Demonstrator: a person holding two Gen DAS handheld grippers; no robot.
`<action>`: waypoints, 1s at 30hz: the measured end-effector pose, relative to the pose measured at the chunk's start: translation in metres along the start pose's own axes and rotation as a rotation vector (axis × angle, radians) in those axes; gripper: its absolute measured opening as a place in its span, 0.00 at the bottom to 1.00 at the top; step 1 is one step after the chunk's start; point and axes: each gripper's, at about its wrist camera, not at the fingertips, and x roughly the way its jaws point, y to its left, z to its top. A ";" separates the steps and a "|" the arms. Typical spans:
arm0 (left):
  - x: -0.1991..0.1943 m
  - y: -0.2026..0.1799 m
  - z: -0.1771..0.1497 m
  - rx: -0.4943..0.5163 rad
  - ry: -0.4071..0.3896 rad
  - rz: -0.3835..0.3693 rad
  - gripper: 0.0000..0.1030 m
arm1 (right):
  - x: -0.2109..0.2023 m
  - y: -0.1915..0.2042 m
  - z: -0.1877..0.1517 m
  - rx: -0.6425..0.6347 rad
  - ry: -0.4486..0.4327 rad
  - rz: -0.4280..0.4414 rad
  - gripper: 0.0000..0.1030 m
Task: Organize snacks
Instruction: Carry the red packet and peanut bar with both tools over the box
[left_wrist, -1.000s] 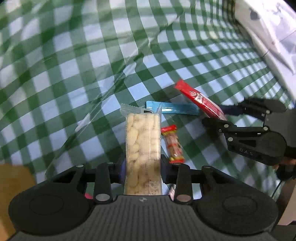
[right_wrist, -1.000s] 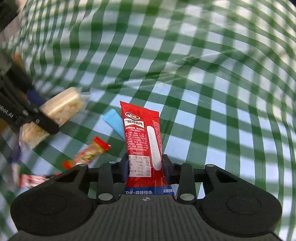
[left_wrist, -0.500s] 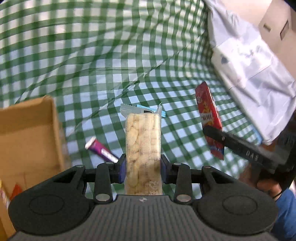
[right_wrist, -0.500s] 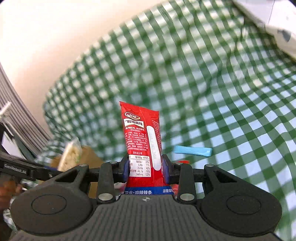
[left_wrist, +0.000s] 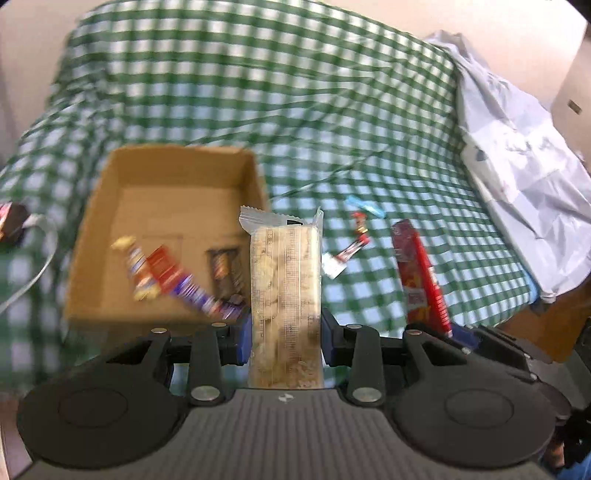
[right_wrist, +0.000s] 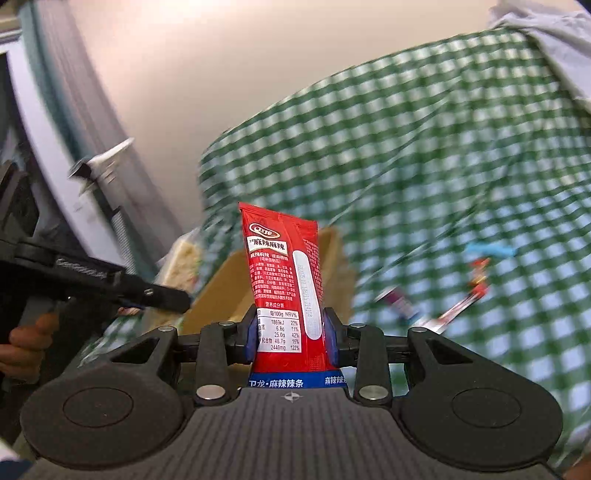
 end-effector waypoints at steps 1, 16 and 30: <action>-0.007 0.005 -0.011 -0.012 0.003 0.005 0.39 | 0.000 0.012 -0.006 -0.003 0.017 0.016 0.35; -0.074 0.037 -0.096 -0.103 -0.093 -0.002 0.39 | -0.025 0.117 -0.047 -0.163 0.081 0.054 0.35; -0.068 0.067 -0.086 -0.168 -0.121 -0.022 0.39 | -0.013 0.127 -0.054 -0.203 0.158 -0.007 0.35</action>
